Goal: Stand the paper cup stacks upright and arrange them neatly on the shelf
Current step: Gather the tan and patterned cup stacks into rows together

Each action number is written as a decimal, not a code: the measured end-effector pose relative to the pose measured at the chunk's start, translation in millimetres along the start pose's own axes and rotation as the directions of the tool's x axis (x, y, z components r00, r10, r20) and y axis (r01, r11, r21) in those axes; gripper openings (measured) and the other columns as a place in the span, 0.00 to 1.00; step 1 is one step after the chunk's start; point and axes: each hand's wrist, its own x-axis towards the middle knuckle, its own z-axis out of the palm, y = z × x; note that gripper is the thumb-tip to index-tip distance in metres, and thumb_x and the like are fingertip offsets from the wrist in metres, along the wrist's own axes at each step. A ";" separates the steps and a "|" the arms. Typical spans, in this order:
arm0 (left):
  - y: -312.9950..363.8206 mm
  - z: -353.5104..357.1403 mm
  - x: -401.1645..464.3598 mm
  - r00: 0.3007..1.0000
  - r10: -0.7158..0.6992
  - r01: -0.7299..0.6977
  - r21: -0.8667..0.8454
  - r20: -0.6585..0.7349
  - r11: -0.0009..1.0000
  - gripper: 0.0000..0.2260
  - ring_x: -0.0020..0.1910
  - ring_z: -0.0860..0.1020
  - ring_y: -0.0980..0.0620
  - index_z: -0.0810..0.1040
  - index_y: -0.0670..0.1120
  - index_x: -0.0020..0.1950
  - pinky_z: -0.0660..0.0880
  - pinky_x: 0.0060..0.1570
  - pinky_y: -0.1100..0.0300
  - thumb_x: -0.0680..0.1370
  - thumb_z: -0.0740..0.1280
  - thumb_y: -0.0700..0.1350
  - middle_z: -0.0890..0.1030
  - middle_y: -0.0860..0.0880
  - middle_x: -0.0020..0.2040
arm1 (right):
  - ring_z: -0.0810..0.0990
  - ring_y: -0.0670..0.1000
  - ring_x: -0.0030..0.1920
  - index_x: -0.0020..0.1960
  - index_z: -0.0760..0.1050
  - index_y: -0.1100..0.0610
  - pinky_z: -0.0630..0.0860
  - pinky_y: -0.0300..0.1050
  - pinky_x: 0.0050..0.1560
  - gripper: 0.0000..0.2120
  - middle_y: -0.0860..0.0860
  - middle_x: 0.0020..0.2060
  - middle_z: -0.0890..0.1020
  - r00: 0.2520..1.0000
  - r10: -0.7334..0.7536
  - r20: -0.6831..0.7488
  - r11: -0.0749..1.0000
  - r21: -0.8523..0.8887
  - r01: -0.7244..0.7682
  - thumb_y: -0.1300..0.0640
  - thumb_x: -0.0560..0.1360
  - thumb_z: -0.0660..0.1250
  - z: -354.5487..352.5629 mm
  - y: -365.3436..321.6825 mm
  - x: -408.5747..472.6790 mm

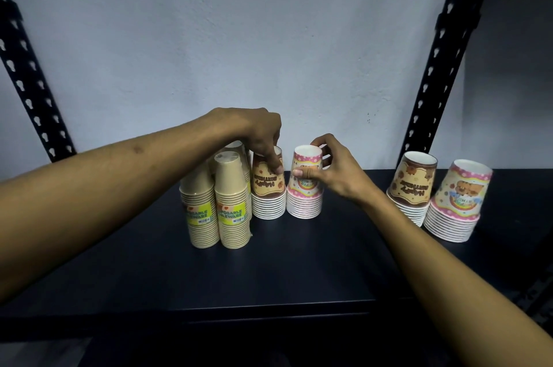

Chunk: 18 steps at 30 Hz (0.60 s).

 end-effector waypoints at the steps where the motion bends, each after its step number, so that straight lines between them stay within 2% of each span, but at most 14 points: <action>1: 0.1 0.2 0.0 1.000 -0.003 0.003 0.000 -0.002 1.000 0.25 0.44 0.83 0.49 0.86 0.44 0.48 0.80 0.45 0.54 0.65 0.78 0.64 0.86 0.49 0.44 | 0.79 0.46 0.47 0.59 0.70 0.54 0.78 0.40 0.43 0.30 0.53 0.55 0.79 1.000 0.002 0.000 1.000 0.003 -0.002 0.47 0.66 0.81 0.1 0.0 -0.2; 6: 2.1 1.2 -1.7 1.000 -0.012 0.012 0.008 0.000 1.000 0.25 0.46 0.83 0.49 0.85 0.45 0.50 0.80 0.47 0.53 0.66 0.78 0.64 0.85 0.50 0.44 | 0.80 0.46 0.49 0.62 0.71 0.53 0.79 0.41 0.45 0.30 0.51 0.55 0.79 1.000 0.004 -0.004 1.000 -0.024 -0.004 0.46 0.67 0.81 0.4 -1.0 -4.0; 8: 4.1 1.3 -2.9 1.000 -0.009 0.009 0.028 -0.005 1.000 0.28 0.50 0.82 0.48 0.83 0.45 0.56 0.81 0.52 0.51 0.67 0.77 0.64 0.85 0.48 0.52 | 0.80 0.50 0.53 0.64 0.71 0.53 0.80 0.45 0.50 0.32 0.51 0.57 0.80 1.000 0.001 0.006 0.999 -0.053 -0.001 0.45 0.67 0.80 1.5 -0.1 -6.7; 11: 9.8 -4.7 -8.3 0.998 0.023 -0.020 0.051 -0.059 0.999 0.38 0.65 0.75 0.44 0.73 0.47 0.72 0.75 0.62 0.51 0.69 0.75 0.65 0.76 0.46 0.69 | 0.80 0.51 0.58 0.69 0.71 0.53 0.79 0.47 0.55 0.32 0.50 0.61 0.79 0.999 0.018 -0.042 0.999 -0.038 -0.020 0.42 0.70 0.77 -1.4 0.3 -13.0; 13: 17.6 -13.0 -15.6 0.986 0.083 -0.080 0.025 -0.143 0.997 0.38 0.69 0.71 0.44 0.69 0.47 0.75 0.70 0.63 0.52 0.71 0.74 0.64 0.72 0.45 0.72 | 0.80 0.50 0.58 0.69 0.72 0.52 0.80 0.49 0.56 0.30 0.50 0.60 0.80 0.993 0.018 -0.114 1.000 -0.009 -0.019 0.40 0.73 0.74 -9.9 1.5 -22.4; 15: 31.6 -22.5 -22.8 0.956 0.142 -0.156 -0.037 -0.256 0.987 0.36 0.69 0.71 0.45 0.69 0.48 0.74 0.69 0.63 0.54 0.72 0.74 0.63 0.73 0.45 0.72 | 0.82 0.49 0.55 0.65 0.75 0.54 0.80 0.45 0.54 0.25 0.50 0.55 0.82 0.977 0.012 -0.212 1.000 0.024 -0.007 0.42 0.74 0.73 -23.6 3.7 -38.3; 18: 66.1 -27.7 -29.1 0.898 0.200 -0.303 -0.221 -0.392 0.927 0.33 0.67 0.74 0.48 0.71 0.51 0.72 0.71 0.61 0.55 0.72 0.73 0.64 0.75 0.48 0.69 | 0.83 0.48 0.48 0.57 0.78 0.59 0.77 0.33 0.47 0.14 0.52 0.46 0.84 0.921 0.029 -0.389 0.998 0.056 -0.008 0.51 0.77 0.73 -51.9 14.5 -72.3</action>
